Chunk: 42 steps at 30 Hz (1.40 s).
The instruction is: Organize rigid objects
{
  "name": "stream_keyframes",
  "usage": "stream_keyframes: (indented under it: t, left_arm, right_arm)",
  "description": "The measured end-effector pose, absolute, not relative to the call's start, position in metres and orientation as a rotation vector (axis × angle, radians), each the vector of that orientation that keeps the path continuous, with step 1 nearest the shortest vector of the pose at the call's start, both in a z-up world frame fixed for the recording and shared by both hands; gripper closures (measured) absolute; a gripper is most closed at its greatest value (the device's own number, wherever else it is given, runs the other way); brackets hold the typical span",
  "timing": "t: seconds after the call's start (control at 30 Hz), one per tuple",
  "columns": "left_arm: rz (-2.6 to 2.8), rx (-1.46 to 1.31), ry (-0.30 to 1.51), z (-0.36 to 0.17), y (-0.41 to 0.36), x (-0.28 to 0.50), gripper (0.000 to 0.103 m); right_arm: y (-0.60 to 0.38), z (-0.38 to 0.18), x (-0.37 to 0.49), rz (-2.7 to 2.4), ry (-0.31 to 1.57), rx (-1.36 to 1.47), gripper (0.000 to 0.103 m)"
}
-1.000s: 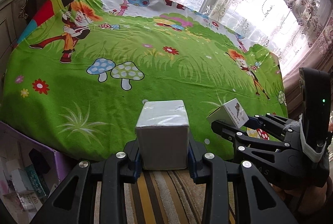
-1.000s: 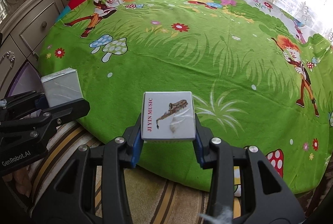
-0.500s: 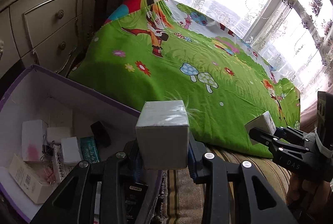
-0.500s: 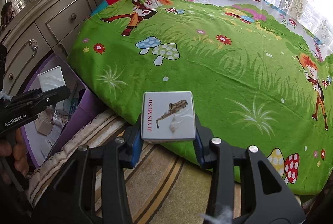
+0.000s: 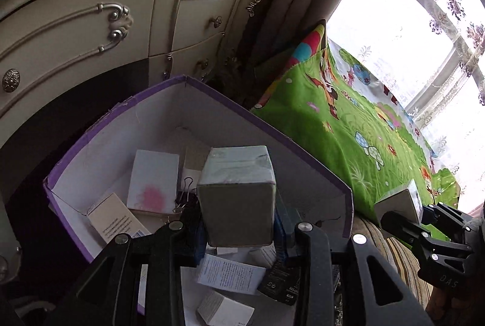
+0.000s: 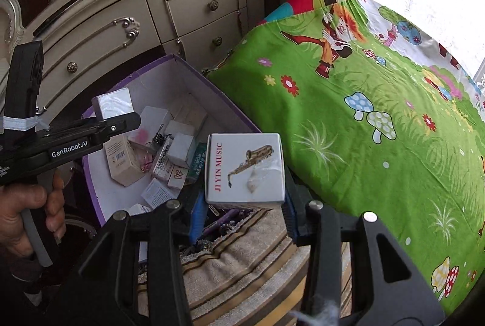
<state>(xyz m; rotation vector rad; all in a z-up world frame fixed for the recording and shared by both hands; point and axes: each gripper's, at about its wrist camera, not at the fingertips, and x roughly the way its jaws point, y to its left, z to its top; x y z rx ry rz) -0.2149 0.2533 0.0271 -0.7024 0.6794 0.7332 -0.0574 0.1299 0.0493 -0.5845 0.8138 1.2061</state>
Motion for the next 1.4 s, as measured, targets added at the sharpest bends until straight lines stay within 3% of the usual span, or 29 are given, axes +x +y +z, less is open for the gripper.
stream_keyframes:
  t: [0.1,0.23,0.27,0.33,0.4,0.53,0.9,1.2,1.4]
  left_arm:
    - [0.772,-0.723,0.659,0.025,0.26,-0.235,0.067]
    - [0.815,-0.762,0.646,0.021,0.271,-0.257,0.066]
    - [0.823,-0.775,0.646,0.02,0.274,-0.26,0.062]
    - [0.834,-0.798,0.639,0.018,0.276,-0.266,0.05]
    - [0.824,-0.799,0.641,0.019,0.274,-0.265,0.04]
    - [0.806,-0.753,0.668,0.024,0.26,-0.254,0.036]
    - [0.907,-0.546,0.798,0.052,0.19,-0.231,0.008]
    - [0.908,-0.557,0.828,0.061,0.146,-0.232,0.003]
    - [0.969,-0.531,0.847,0.062,0.15,-0.225,0.003]
  right_arm:
    - [0.144,0.048,-0.079,1.248,0.792,-0.606,0.054]
    - [0.158,0.049,-0.101,1.297,0.759,-0.61,0.03]
    - [0.16,0.05,-0.106,1.31,0.747,-0.609,0.023]
    - [0.163,0.051,-0.113,1.316,0.726,-0.619,0.018]
    - [0.16,0.051,-0.118,1.314,0.72,-0.623,0.018]
    - [0.145,0.049,-0.114,1.291,0.744,-0.586,0.017]
    - [0.086,0.041,-0.085,1.228,0.789,-0.425,0.016]
    - [0.051,0.016,-0.056,1.222,0.916,-0.27,0.013]
    - [0.047,0.019,-0.063,1.244,0.857,-0.28,0.013]
